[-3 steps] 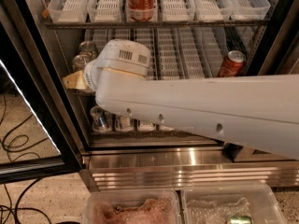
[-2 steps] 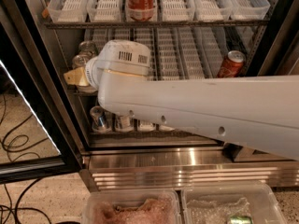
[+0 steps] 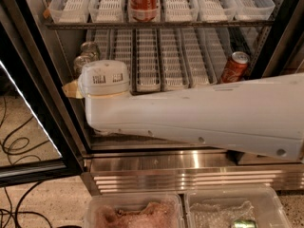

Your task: Pick 7up can from middle shelf of fridge

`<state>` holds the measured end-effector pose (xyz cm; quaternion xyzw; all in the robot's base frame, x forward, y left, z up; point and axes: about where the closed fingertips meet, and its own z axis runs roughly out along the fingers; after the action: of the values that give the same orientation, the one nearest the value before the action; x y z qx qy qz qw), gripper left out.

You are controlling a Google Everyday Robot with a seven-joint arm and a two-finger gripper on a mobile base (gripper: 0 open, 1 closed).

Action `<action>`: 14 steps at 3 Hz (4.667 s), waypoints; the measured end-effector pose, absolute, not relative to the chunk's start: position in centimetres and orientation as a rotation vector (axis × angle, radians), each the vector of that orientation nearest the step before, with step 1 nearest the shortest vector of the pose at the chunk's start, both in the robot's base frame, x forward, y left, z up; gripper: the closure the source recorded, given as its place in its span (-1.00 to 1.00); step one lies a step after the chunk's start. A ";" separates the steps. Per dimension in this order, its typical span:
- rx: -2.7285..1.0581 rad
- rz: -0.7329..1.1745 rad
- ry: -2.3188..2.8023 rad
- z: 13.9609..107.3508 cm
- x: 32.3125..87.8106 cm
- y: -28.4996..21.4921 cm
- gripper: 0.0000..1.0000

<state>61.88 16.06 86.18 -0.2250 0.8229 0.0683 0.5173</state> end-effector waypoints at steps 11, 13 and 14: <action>-0.741 0.045 1.847 87.2 64.6 20.0 -0.24; -0.738 0.029 1.886 85.5 64.9 19.3 -0.38; -0.738 0.029 1.886 85.5 64.9 19.3 -0.28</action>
Offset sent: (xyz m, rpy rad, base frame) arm 0.0027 -0.0010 0.0054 -0.0196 -0.0311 0.0044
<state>64.88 19.30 85.49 -0.3091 0.7899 0.0119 0.5295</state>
